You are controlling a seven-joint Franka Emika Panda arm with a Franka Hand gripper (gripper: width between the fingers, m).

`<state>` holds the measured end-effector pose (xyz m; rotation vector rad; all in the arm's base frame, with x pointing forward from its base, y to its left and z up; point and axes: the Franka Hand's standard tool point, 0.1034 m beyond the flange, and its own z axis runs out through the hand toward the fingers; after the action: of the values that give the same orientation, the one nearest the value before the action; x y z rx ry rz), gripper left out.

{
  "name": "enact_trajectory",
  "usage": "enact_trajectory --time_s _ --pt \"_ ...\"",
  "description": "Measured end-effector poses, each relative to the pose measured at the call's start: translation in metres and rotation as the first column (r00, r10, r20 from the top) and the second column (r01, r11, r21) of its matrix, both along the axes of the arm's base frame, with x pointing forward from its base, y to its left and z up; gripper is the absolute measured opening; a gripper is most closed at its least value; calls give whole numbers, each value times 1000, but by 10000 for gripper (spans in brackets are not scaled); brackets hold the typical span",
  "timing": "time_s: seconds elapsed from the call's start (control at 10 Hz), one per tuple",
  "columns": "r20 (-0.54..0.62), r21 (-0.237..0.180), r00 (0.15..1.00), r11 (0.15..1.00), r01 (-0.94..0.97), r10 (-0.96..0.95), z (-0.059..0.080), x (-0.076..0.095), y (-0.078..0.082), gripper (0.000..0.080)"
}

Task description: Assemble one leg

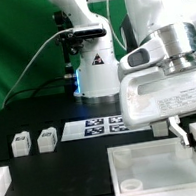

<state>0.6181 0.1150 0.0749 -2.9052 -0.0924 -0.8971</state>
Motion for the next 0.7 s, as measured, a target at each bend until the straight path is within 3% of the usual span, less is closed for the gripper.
enact_trajectory --time_s 0.5,0.6,0.7 --pt "-10 -6 999 1000 31 -31 -3 -2 3 293" --pt "-11 -6 999 1000 31 -31 -3 -2 3 508" --pt "-11 -6 999 1000 31 -31 -3 -2 3 508"
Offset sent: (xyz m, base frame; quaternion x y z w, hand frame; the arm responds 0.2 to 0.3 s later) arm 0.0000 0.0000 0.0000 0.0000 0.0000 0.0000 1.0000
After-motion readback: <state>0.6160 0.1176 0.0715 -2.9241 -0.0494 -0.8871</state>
